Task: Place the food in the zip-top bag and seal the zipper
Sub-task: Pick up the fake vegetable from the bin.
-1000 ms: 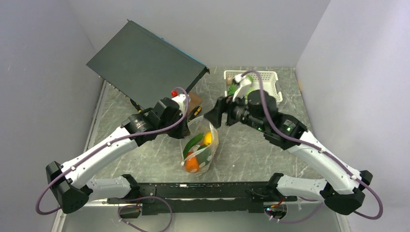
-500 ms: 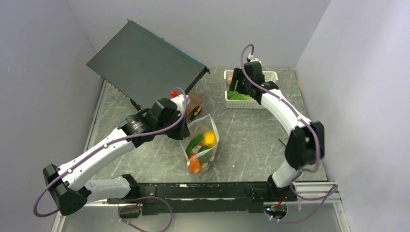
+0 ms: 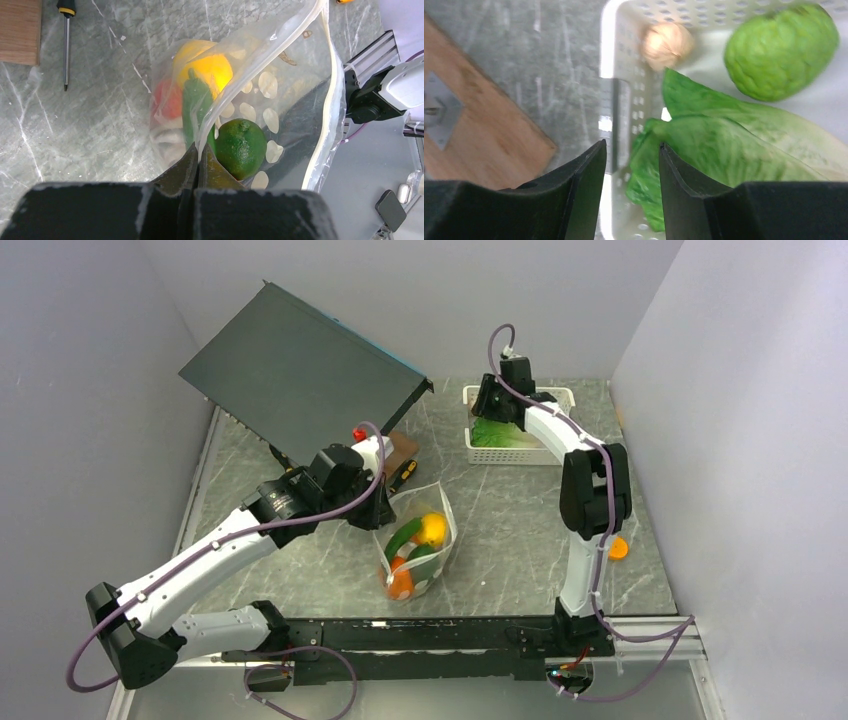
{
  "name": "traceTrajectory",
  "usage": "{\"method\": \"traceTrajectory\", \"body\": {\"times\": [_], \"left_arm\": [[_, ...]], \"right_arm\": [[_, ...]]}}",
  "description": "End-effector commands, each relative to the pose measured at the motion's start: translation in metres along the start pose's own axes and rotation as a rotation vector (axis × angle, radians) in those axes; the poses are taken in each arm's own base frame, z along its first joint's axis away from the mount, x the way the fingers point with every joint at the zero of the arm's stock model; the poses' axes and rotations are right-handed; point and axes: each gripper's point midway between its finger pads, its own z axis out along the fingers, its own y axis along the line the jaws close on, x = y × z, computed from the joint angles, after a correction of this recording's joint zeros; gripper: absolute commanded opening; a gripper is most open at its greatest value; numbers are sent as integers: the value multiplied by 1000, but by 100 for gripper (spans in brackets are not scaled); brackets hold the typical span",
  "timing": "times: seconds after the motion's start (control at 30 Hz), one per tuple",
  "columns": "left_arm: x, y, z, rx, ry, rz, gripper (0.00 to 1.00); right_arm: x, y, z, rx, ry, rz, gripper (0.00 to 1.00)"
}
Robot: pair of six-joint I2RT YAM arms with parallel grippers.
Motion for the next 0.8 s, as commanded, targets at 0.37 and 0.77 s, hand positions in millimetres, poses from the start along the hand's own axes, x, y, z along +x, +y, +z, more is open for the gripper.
{"method": "traceTrajectory", "body": {"times": [0.37,0.77], "left_arm": [[-13,-14,0,69,-41,14,0],[-10,-13,-5,69,-43,16,0]], "right_arm": [[-2,-101,-43,272,19,24,46],[-77,-113,-43,350,-114,-44,73]]}}
